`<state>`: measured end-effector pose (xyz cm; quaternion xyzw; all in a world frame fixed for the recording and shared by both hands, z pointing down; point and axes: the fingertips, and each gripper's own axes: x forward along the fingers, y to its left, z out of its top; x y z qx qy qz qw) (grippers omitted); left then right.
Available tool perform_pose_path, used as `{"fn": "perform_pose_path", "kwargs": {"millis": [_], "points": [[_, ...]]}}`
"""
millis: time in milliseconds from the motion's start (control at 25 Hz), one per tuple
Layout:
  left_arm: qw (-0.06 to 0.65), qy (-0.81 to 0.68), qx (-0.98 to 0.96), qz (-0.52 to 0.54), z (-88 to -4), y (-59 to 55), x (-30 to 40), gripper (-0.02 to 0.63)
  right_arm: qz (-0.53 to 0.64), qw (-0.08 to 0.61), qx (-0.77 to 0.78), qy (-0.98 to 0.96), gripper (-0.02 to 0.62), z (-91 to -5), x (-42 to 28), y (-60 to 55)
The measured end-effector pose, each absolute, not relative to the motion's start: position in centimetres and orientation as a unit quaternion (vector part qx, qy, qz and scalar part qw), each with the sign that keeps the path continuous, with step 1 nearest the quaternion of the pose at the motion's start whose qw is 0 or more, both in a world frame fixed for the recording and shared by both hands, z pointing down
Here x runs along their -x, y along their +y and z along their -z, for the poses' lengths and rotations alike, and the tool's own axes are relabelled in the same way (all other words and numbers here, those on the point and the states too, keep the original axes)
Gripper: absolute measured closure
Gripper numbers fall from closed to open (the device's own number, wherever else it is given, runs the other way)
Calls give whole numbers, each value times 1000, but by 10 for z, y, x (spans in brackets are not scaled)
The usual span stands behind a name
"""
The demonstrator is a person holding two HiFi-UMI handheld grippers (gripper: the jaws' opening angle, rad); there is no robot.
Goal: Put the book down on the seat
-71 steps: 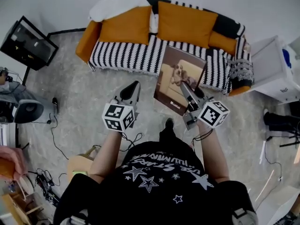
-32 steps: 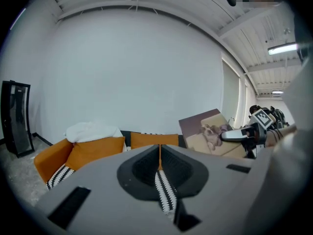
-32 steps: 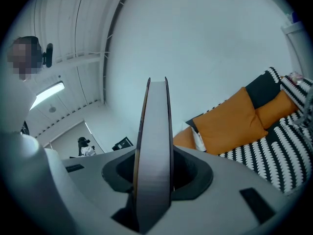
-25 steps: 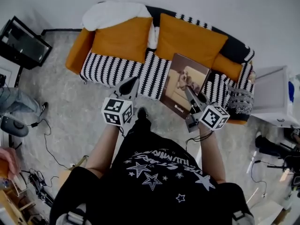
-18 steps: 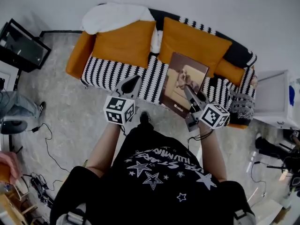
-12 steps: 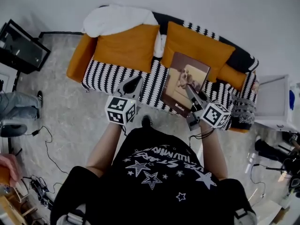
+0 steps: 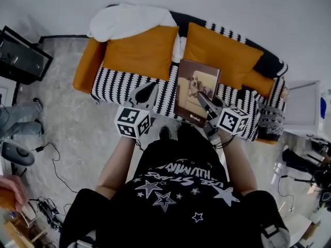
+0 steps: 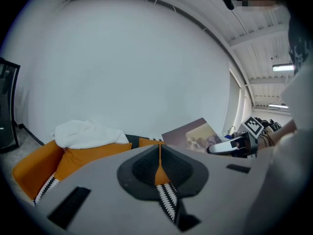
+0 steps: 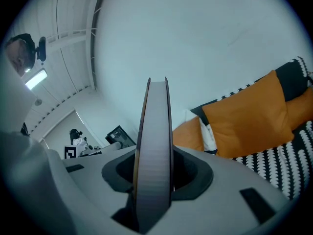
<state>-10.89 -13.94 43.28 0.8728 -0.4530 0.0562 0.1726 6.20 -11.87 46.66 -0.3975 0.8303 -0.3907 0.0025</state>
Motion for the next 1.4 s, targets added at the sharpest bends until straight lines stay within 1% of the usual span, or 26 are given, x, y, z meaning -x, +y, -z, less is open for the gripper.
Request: {"fn": "perform_pose_path", "kwargs": {"millis": [240,680,880,1040,1400], "points": [[194,-480,-853,-71,-453,-152,121,589,399,-28,377,835,443,-493,-51,-153],[219,-503,-826,-127,-496,-200,103,589,437,-67,348,827,443,-565,-57,-223],[225,-522,-807,-159,-534,-231,86,589,452,-84,344,819,443,-603,-72,-255],[234,-537,-795,-158,-555,-254,74,589,454,-111,334,819,443,-630,-82,-274],[270,-553,-767,-179,-622,-277,71,589,483,-143,347,791,443,-716,-81,-302]]}}
